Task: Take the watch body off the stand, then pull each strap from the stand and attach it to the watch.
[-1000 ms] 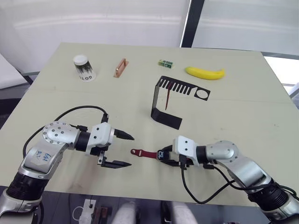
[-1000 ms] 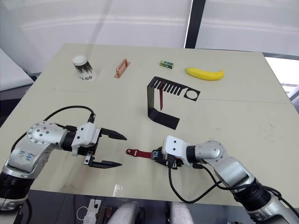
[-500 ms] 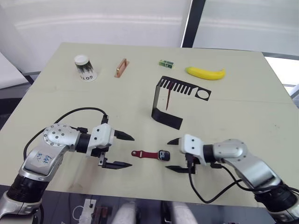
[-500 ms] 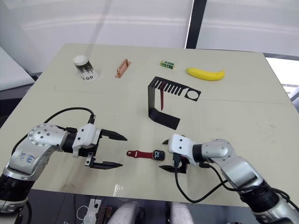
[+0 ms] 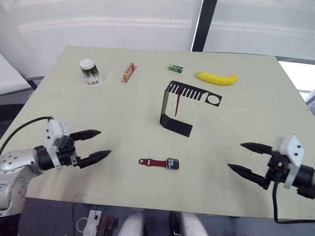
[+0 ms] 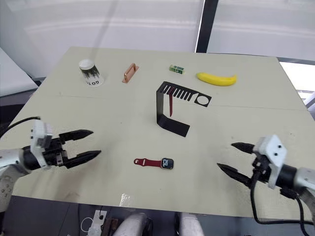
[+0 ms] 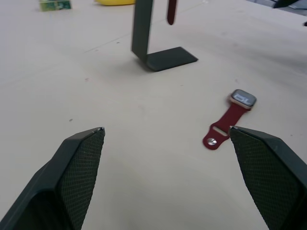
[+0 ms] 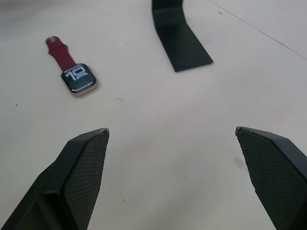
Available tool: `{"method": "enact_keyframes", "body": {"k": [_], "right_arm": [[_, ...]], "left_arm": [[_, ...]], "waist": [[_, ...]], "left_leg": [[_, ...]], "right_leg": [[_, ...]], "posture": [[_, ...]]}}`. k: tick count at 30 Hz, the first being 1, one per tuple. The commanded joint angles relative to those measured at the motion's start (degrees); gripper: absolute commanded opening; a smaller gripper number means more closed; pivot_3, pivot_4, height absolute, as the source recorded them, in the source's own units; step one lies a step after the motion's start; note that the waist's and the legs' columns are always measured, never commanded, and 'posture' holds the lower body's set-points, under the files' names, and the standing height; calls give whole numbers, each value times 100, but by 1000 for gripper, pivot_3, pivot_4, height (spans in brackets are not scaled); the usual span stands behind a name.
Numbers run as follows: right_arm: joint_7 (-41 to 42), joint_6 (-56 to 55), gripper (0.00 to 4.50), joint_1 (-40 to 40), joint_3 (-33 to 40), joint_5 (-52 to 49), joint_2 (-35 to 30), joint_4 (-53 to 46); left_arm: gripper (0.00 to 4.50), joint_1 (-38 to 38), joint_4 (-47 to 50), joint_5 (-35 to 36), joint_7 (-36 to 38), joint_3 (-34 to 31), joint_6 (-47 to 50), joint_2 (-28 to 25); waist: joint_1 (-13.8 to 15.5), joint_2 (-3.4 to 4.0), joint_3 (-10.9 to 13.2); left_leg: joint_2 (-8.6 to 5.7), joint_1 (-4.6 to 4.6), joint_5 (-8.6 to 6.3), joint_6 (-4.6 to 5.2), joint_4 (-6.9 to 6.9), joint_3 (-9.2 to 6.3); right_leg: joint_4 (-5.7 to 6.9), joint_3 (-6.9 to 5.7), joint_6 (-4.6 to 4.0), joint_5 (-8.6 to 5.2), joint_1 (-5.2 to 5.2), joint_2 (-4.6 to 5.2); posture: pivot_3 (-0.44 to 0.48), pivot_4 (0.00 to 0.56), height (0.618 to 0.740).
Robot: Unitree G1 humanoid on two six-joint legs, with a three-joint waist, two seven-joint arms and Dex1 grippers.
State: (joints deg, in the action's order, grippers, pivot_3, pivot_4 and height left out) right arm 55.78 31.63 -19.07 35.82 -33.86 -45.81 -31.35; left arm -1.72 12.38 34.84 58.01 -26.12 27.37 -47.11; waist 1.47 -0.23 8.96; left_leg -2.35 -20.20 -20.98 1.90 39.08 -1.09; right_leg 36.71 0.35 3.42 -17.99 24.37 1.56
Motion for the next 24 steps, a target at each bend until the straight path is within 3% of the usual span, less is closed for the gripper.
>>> {"method": "enact_keyframes", "body": {"k": [1, 4, 8, 12, 19, 22, 24], "right_arm": [[-42, -29, 4469, -402, 851, -198, 187, 24], [-82, -105, 4469, -678, 1136, -249, 377, 45], [-315, -102, 4469, -479, 919, -281, 466, -16], [-678, -19, 4469, 158, 188, -293, 489, -167], [-1925, 366, 4469, 1920, -1782, 40, 1170, -39], [-2197, 250, 3606, 2435, -2592, 497, 1510, 273], [-2361, 151, 2586, 2731, -2979, 787, 1709, 552]], "left_arm": [[4500, -220, -411, -6, 78, -610, -94, -210], [4500, -317, -598, -40, 121, -748, -132, -310], [4500, -133, -537, 37, 54, -591, -67, -297], [4500, 341, 232, 500, -239, -155, 382, -53], [4500, 1333, 1653, 867, -1654, 947, 958, 958], [4500, 1479, 1894, 728, -2016, 1297, 955, 1264], [4500, 1541, 1906, 576, -2192, 1459, 911, 1368]], "waist": [[-13, 0, 0], [-13, 0, 0], [-19, 1, -1], [-18, 1, -1], [-33, 0, -1], [-85, 0, -1], [-94, 0, -2]], "left_leg": [[1, 0, -1, -1, -3, 0], [1, 1, -11, 16, -5, 3], [0, 3, -14, 21, -5, 5], [0, 2, -9, 12, -3, 5], [0, -1, 2, -21, 1, 5], [-1, -2, 4, -26, 4, 7], [-2, -3, 5, -27, 6, 7]], "right_leg": [[-1, 0, -1, -1, 2, -1], [-6, 3, -3, -2, 1, 1], [-7, 7, -5, -3, 0, 3], [-4, 6, -6, -3, 2, 4], [25, 5, -5, -3, 20, -3], [33, 6, -5, -3, 24, -6], [34, 6, -5, -3, 25, -6]], "posture": [[0, 150, 740], [0, 150, 740], [0, 150, 740], [0, 150, 740], [0, 150, 740], [0, 150, 740], [0, 150, 740]]}}
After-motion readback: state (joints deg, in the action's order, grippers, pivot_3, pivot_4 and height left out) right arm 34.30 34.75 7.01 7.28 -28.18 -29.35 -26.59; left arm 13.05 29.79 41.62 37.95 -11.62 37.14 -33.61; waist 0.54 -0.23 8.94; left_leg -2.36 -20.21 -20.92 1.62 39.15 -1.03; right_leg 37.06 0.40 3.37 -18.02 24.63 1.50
